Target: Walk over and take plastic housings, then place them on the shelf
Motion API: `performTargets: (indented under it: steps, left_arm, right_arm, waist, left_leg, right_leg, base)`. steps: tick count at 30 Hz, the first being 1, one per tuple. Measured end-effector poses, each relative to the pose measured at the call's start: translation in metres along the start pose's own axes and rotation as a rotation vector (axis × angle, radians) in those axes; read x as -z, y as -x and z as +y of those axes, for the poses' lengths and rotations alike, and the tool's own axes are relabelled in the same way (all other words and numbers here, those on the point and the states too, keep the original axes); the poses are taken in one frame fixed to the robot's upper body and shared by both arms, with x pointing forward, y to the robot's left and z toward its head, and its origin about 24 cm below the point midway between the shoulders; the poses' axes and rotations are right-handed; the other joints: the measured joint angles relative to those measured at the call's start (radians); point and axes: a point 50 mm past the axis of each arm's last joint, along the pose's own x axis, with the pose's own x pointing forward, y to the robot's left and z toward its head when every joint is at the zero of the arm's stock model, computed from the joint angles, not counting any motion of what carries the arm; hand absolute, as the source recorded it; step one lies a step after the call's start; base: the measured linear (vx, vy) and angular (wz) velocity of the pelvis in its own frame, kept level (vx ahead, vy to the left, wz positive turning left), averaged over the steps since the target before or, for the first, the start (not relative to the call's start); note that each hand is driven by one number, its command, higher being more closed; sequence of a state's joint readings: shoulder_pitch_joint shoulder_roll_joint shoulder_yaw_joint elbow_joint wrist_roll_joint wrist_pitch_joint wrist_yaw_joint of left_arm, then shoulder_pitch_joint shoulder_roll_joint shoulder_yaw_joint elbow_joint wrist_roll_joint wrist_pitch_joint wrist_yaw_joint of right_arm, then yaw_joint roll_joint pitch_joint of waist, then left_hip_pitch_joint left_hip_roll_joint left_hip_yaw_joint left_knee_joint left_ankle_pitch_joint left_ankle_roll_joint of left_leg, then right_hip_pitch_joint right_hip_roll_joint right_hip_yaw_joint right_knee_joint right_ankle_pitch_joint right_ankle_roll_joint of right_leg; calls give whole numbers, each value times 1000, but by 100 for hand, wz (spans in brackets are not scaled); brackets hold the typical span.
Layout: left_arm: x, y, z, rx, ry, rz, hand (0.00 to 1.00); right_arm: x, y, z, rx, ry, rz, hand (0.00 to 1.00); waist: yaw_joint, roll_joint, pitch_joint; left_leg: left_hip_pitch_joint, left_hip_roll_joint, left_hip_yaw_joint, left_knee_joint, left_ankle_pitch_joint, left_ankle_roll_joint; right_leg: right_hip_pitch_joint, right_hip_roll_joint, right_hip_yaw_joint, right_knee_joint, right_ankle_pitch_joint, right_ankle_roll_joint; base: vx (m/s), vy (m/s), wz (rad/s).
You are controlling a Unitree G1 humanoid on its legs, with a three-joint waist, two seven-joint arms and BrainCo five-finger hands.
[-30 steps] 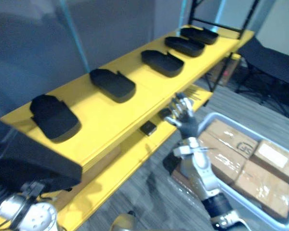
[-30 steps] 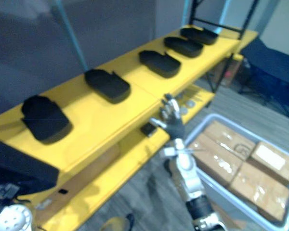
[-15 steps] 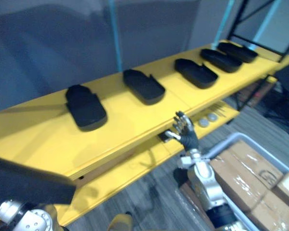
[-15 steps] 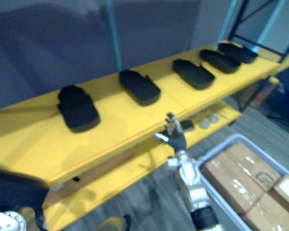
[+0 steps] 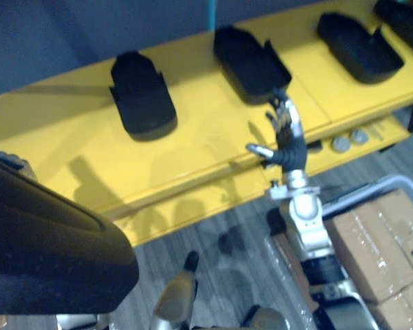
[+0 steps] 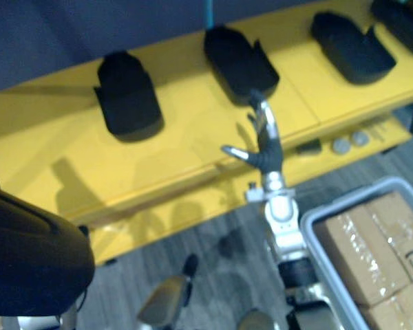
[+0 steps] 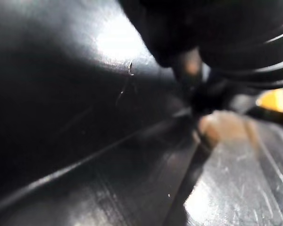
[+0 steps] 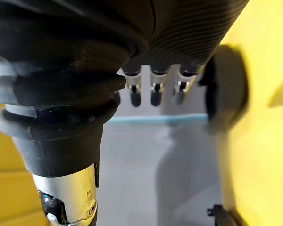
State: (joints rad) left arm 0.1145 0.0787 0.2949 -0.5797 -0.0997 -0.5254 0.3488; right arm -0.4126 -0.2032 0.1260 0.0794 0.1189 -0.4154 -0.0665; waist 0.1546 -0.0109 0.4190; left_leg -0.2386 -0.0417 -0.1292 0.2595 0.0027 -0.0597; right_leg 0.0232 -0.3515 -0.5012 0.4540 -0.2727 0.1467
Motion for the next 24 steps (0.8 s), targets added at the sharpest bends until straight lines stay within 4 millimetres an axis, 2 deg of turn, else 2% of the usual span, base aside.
performTargets:
  steps: [2, 5, 7, 10, 12, 13, 14, 15, 16, 17, 18, 19, 20, 21, 22, 23, 24]
  left_arm:
    - [0, 1, 1, -8, -3, -3, 100]
    - [-1, 1, 5, -52, -42, -29, 100]
    - [-1, 2, 8, -80, -69, -44, 100]
    - [-6, -3, 15, -106, -152, -103, 100]
    - [-7, -5, 17, -108, -159, -117, 100]
    - [-7, -8, 15, -89, -179, -134, 100]
    - [-7, -10, 13, -84, -209, -148, 100]
    - [-7, -11, 12, -78, -233, -160, 100]
    - [-7, -14, 10, -46, -292, -180, 100]
    - [-8, -17, 9, -13, -321, -196, 100]
    - [-8, -20, 7, 9, -349, -208, 100]
    - [-7, -21, 6, 10, -351, -209, 100]
    - [-4, -25, 2, 4, -338, -209, 100]
    - [1, -29, 0, -8, -323, -198, 100]
    - [4, -30, -1, -13, -314, -184, 100]
    - [8, -30, -2, -18, -290, -149, 100]
    - [10, -28, -1, -17, -286, -122, 100]
  right_arm:
    - [3, 6, -2, 3, 19, 19, 0]
    - [7, 16, -6, 31, 20, 39, 0]
    - [2, 17, -6, 44, 15, 4, 0]
    - [-7, 16, -11, 69, 3, -38, 0]
    - [-8, 17, -17, 110, -11, -55, 0]
    - [-10, 17, -22, 148, -25, -70, 0]
    - [-12, 15, -22, 154, -28, -88, 0]
    - [-13, 13, -21, 154, -31, -94, 0]
    - [-15, 9, -18, 137, -40, -109, 0]
    - [-18, 4, -16, 126, -42, -125, 0]
    - [-23, -4, -14, 105, -43, -156, 0]
    - [-27, -10, -13, 96, -44, -178, 0]
    - [-35, -20, -13, 84, -41, -223, 0]
    - [-42, -24, -14, 77, -41, -252, 0]
    - [-45, -24, -15, 75, -45, -262, 0]
    - [-50, -24, -18, 70, -53, -278, 0]
    - [-56, -24, -17, 67, -56, -295, 0]
  waist:
    - [-2, 5, 35]
    - [-6, 7, 44]
    - [-5, 11, 47]
    - [-4, 15, 44]
    - [1, 9, 29]
    - [9, -4, 5]
    - [19, -4, 4]
    - [22, -4, 3]
    - [19, 2, 0]
    - [11, 3, -16]
    - [6, 11, -54]
    - [2, 17, -71]
    - [-5, 30, -90]
    - [-7, 40, -112]
    - [-9, 37, -130]
    - [-19, 23, -153]
    - [-24, 5, -166]
  left_leg:
    - [-14, 6, 3, 39, -20, -13]
    - [-51, 14, 6, 73, -30, -22]
    - [-65, 11, 5, 116, -51, -26]
    - [-45, -20, -14, 201, -115, -17]
    - [-35, -41, -21, 225, -144, 1]
    - [-14, -57, -12, 232, -177, 17]
    - [8, -67, -11, 242, -186, 24]
    - [30, -71, -11, 239, -192, 31]
    - [86, -71, -33, 213, -203, 46]
    - [123, -64, -47, 185, -206, 53]
    - [146, -50, -76, 162, -220, 68]
    - [155, -39, -91, 149, -222, 67]
    - [182, -14, -121, 116, -223, 65]
    - [202, 2, -148, 86, -220, 55]
    - [204, 4, -166, 80, -221, 45]
    - [210, 5, -204, 85, -233, 32]
    - [216, -1, -218, 93, -245, 17]
  right_leg:
    - [-19, -10, 12, 43, -41, 7]
    - [-72, -16, 28, 114, -81, -11]
    - [-78, -25, 34, 150, -104, -9]
    - [20, -52, -18, 160, -147, 20]
    - [89, -56, -61, 120, -142, 49]
    - [75, -90, -37, 230, -92, 14]
    - [24, -125, 14, 345, -37, -79]
    - [-2, -139, 44, 413, 14, -145]
    - [-37, -147, 107, 503, 160, -179]
    - [-68, -141, 152, 553, 209, -185]
    - [-118, -97, 190, 559, 131, -165]
    - [-143, -68, 204, 537, 95, -160]
    - [-172, 2, 216, 432, 44, -144]
    - [-193, 59, 235, 277, 31, -118]
    - [-201, 81, 255, 196, 34, -111]
    - [-206, 116, 304, 67, 51, -87]
    - [-200, 128, 338, -30, 94, -75]
  base:
    - [-155, -62, -20]
    - [-126, -37, -9]
    - [-51, -25, 2]
    - [54, 8, 34]
    - [177, 53, 53]
    - [198, 96, 39]
    - [189, 110, 26]
    - [156, 101, 10]
    - [267, 79, 15]
    - [304, 54, 28]
    - [322, 22, 30]
    - [317, -18, 43]
    - [362, -71, 56]
    - [291, -104, 70]
    - [310, -166, 97]
    - [343, -221, 116]
    - [357, -247, 120]
